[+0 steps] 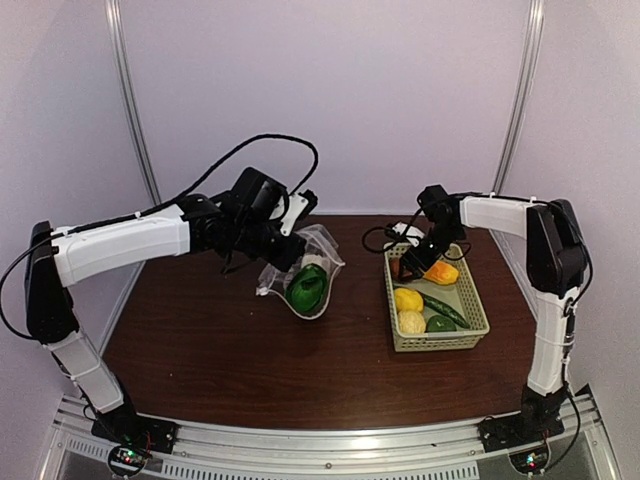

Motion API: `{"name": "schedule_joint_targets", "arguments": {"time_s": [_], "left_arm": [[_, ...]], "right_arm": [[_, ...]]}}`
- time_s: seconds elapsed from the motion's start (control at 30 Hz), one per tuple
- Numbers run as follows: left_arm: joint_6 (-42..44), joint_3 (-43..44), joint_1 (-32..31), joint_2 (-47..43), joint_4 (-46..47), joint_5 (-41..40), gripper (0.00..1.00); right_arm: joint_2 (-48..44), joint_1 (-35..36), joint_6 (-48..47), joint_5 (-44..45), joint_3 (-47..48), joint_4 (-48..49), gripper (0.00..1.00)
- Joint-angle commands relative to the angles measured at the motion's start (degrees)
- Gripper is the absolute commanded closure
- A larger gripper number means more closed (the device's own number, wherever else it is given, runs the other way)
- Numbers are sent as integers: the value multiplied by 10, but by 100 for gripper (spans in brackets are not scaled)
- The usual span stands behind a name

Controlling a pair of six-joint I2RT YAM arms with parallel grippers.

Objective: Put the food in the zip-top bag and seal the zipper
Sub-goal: Pick up the fake vegetable from the bin.

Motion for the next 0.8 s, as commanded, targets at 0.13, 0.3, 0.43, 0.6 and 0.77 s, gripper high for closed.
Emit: {"name": "schedule_joint_targets", "arguments": {"time_s": [0.13, 0.3, 0.43, 0.6, 0.77], "left_arm": [[-16, -14, 15, -30, 49, 25, 100], [-19, -15, 19, -26, 51, 29, 100], [-22, -15, 27, -20, 51, 36, 100], [-28, -16, 35, -15, 55, 44, 100], [-19, -13, 37, -3, 55, 49, 100]], "right_arm": [[32, 3, 20, 3, 10, 47, 31], [1, 3, 26, -9, -9, 56, 50], [-50, 4, 28, 0, -42, 49, 57], [-143, 1, 21, 21, -89, 20, 60], [-234, 4, 28, -12, -122, -6, 62]]}}
